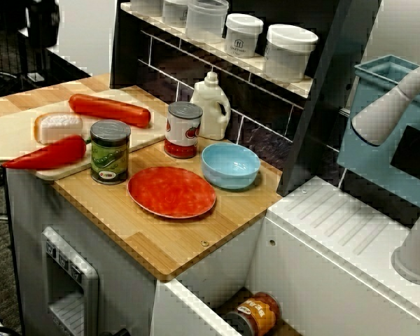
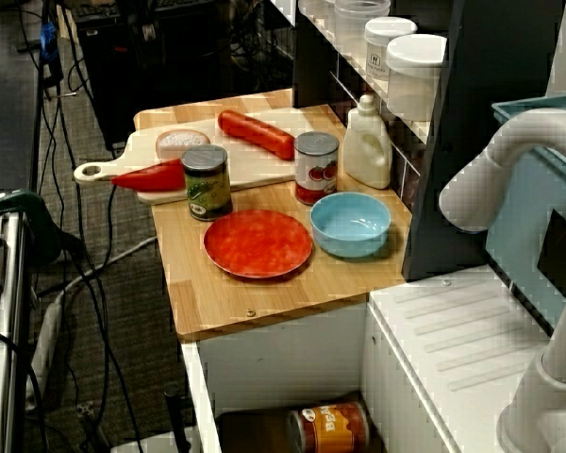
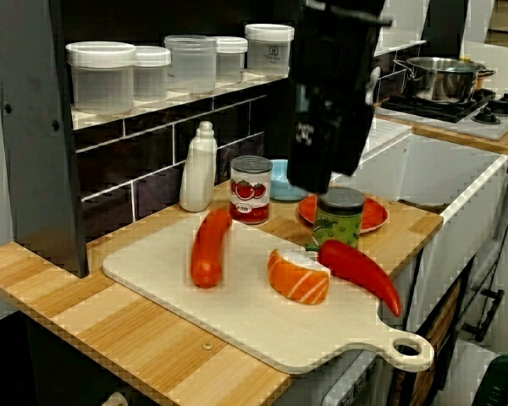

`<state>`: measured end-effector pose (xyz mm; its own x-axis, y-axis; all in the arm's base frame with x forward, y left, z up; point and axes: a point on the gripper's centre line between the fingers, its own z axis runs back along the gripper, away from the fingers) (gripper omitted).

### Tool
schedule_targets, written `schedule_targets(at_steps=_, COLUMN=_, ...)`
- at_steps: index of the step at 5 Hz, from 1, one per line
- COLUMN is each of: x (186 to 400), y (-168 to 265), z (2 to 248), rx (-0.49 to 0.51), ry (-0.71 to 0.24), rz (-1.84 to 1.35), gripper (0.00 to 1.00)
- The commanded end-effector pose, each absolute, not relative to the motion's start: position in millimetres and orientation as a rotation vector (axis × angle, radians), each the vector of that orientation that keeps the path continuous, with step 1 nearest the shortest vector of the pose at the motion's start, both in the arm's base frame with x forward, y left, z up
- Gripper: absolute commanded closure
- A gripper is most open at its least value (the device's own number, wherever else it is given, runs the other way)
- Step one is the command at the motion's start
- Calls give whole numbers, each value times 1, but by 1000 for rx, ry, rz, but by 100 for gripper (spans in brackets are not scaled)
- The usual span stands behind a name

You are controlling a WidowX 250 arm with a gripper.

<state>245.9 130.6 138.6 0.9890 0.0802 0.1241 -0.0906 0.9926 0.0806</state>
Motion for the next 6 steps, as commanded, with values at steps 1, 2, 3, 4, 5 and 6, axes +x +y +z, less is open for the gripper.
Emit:
schedule_targets(at_steps=1, x=252, y=121, z=126, rx=131, ry=-152, rz=99, gripper=0)
schedule_targets(at_steps=2, x=254, y=120, z=117, rx=130, ry=-149, rz=93, gripper=0)
schedule_targets(at_steps=3, x=257, y=120, z=99, rx=133, ry=-161, rz=115, gripper=0)
schedule_targets(at_steps=4, x=263, y=119, z=90, rx=141, ry=-161, rz=123, gripper=0)
schedule_targets(at_steps=5, x=267, y=118, z=87, rx=131, ry=-153, rz=114, gripper=0)
schedule_targets(at_steps=6, x=266, y=119, z=84, rx=127, ry=-155, rz=100, gripper=0)
